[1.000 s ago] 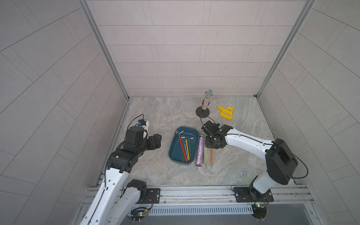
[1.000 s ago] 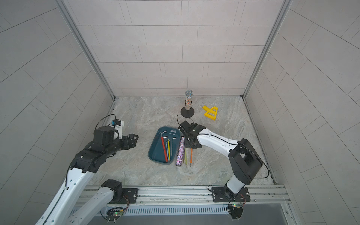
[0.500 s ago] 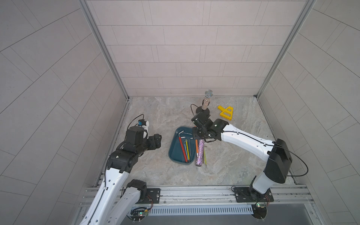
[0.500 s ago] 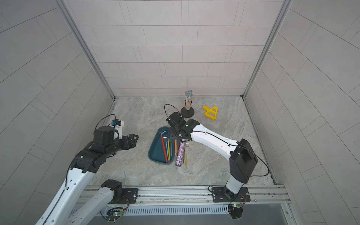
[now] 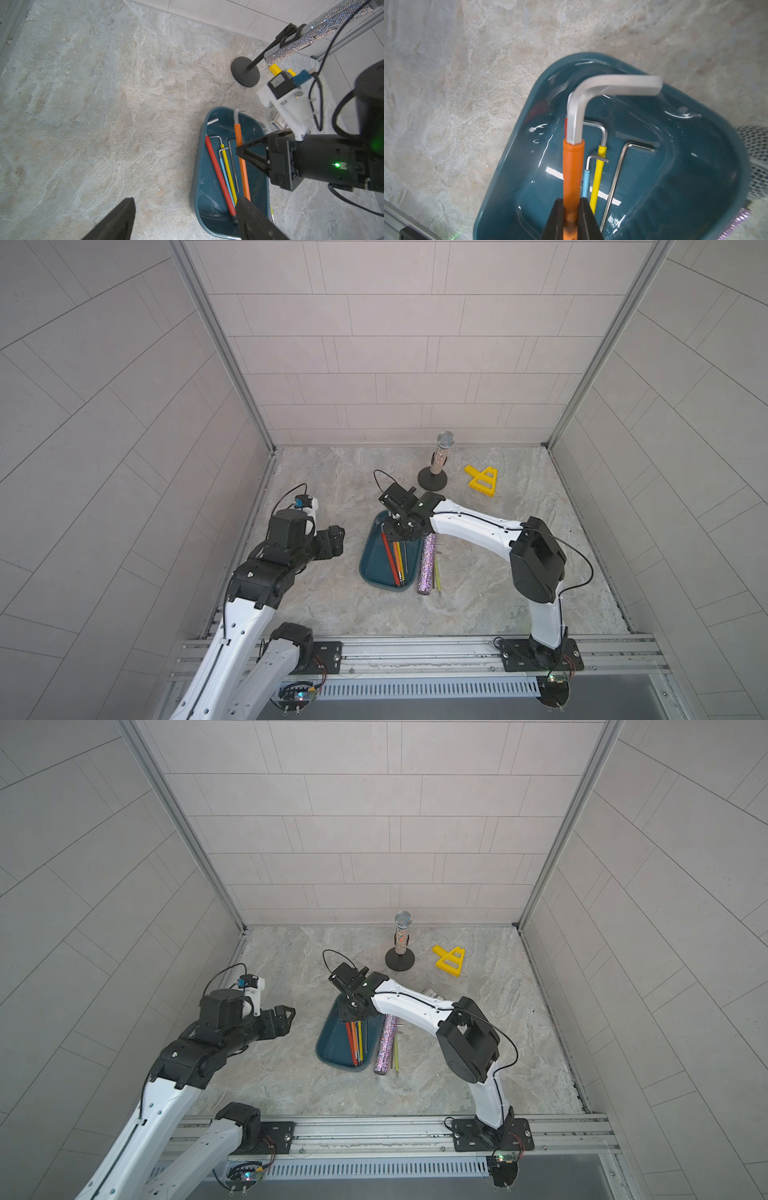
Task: Put the hex key on the desktop into the storage box
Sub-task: Place the Allen key in the storage box, then move the Allen key to the center of the board.
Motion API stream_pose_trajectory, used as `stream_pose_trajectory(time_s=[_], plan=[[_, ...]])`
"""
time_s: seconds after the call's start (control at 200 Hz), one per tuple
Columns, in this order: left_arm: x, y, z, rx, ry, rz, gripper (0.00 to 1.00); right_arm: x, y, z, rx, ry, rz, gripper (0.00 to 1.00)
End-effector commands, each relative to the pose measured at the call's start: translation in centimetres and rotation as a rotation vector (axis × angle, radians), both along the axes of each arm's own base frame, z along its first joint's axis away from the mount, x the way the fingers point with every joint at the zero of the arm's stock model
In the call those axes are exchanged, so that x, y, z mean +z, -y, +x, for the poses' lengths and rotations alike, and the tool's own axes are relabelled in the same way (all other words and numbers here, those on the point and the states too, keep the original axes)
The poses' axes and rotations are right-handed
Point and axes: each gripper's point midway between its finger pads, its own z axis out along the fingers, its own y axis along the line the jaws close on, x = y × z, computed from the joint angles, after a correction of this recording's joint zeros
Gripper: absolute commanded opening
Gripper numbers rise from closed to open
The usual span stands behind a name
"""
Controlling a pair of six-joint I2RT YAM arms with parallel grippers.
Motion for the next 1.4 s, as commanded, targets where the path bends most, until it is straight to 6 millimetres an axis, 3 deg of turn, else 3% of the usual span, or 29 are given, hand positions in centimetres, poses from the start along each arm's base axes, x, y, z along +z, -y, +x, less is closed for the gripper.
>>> stream_pose_trajectory(time_s=[0.0, 0.435, 0.57, 0.695, 0.856, 1.056, 1.236, 1.396], plan=[[0.1, -0.1, 0.0, -0.002, 0.015, 0.006, 0.84, -0.9, 0.2, -1.0, 0.031, -0.046, -0.045, 0.00], [0.0, -0.2, 0.0, -0.001, 0.015, 0.007, 0.84, -5.0, 0.6, -1.5, 0.068, -0.147, -0.146, 0.00], [0.1, -0.2, 0.0, 0.000, 0.015, 0.007, 0.83, -5.4, 0.8, -1.4, 0.064, -0.150, -0.155, 0.18], [0.0, -0.1, 0.0, -0.002, 0.014, 0.007, 0.83, -5.5, 0.9, -1.4, 0.063, -0.156, -0.160, 0.25], [0.0, -0.2, 0.0, 0.001, 0.015, 0.008, 0.84, -3.8, 1.0, -1.3, 0.062, -0.126, -0.144, 0.28], [0.0, -0.2, 0.0, -0.001, 0.013, 0.008, 0.83, 1.2, 2.4, -1.0, 0.031, -0.009, -0.103, 0.29], [0.0, -0.2, 0.0, 0.001, 0.014, 0.007, 0.83, 4.3, 5.7, -1.9, -0.034, 0.081, -0.091, 0.28], [0.1, -0.2, 0.1, 0.002, 0.016, 0.006, 0.84, 4.1, 9.8, -3.7, -0.118, 0.096, -0.085, 0.26]])
